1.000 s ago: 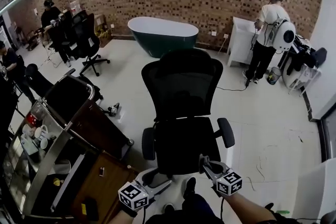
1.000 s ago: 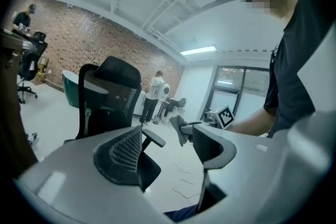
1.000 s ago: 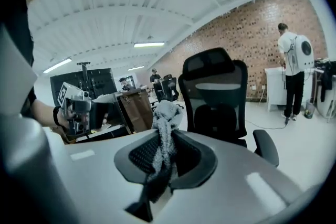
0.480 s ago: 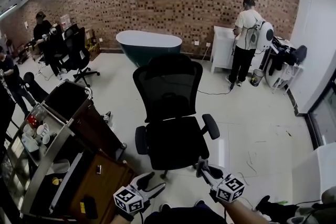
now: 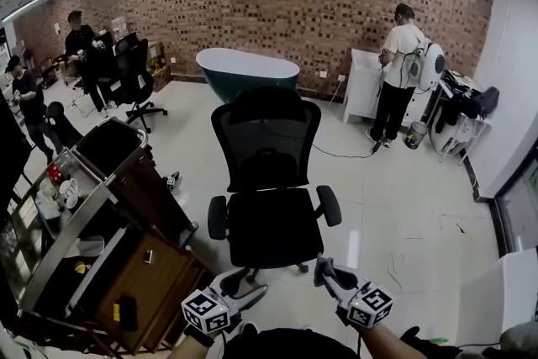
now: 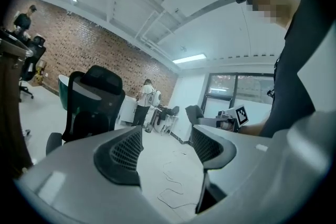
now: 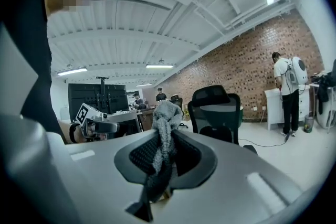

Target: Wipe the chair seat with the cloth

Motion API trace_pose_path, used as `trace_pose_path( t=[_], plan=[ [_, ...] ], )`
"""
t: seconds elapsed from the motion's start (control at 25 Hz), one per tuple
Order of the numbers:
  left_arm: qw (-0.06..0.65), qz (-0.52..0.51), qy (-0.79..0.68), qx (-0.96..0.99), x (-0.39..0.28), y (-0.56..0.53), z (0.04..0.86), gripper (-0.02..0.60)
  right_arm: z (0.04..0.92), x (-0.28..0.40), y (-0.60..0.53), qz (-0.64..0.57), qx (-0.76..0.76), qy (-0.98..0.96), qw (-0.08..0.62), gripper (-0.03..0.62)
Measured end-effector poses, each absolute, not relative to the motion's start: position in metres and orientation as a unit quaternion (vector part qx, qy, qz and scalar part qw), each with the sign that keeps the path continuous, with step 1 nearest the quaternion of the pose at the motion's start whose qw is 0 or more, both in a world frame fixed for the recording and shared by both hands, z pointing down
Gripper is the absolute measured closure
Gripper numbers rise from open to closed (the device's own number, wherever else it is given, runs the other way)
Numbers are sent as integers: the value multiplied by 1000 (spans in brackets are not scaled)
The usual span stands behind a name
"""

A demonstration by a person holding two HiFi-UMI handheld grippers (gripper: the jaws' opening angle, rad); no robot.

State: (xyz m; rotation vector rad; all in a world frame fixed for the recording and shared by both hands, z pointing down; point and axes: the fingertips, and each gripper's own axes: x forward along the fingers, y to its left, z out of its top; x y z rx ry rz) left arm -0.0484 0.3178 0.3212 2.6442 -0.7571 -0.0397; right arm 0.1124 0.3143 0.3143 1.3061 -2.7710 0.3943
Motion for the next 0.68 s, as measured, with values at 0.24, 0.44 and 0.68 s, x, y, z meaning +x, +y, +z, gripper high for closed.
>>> trace_pose_path(
  t=[0.24,0.44,0.68],
  plan=[
    [192,-15,-288,938,-32,323,322,256,316,128,317,130,398,-908,26,545],
    [188,-13,-297,936,-26,325,318,256,310,132,314,130,387,-913,19,544],
    [187,-5,-303,935,-26,324,321,258,301,137,304,126,377,-918,14,544]
  ],
)
